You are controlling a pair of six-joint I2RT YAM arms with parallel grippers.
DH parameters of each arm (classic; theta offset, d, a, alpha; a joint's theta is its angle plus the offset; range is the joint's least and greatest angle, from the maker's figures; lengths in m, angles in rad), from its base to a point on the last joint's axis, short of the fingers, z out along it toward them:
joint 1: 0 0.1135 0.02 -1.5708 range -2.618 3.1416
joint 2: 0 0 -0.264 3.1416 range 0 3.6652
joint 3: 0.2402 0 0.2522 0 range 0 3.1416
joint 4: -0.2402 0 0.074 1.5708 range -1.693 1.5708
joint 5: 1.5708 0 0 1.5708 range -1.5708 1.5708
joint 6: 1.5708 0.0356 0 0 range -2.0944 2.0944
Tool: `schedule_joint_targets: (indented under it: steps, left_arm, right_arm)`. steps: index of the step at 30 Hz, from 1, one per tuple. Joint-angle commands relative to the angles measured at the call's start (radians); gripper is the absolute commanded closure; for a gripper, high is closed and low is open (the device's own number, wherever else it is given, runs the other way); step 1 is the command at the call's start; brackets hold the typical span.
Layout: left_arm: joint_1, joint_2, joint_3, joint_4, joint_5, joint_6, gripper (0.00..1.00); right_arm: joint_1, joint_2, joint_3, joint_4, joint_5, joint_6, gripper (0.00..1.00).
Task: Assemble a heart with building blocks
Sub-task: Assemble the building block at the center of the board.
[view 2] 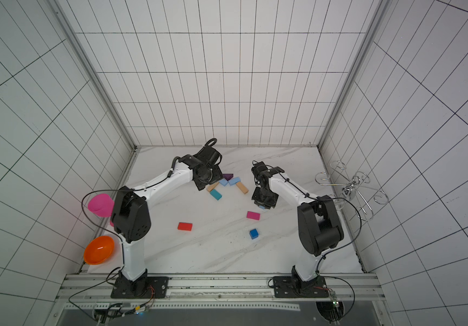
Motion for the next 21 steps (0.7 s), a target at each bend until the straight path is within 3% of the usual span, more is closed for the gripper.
schedule_joint_targets:
  steps: [1,9,21]
  left_arm:
    - [0.078,-0.106,-0.183,0.213,0.004,0.145,0.16]
    - [0.237,-0.235,-0.403,0.293,0.132,0.263,0.15]
    - [0.273,-0.280,-0.455,0.309,0.129,0.307,0.15]
  right_arm:
    - [0.061,0.006,0.066,-0.058,0.093,0.212,1.00]
    - [0.125,0.151,0.151,0.010,0.028,0.412,1.00]
    - [0.174,0.311,0.304,-0.018,0.039,0.447,1.00]
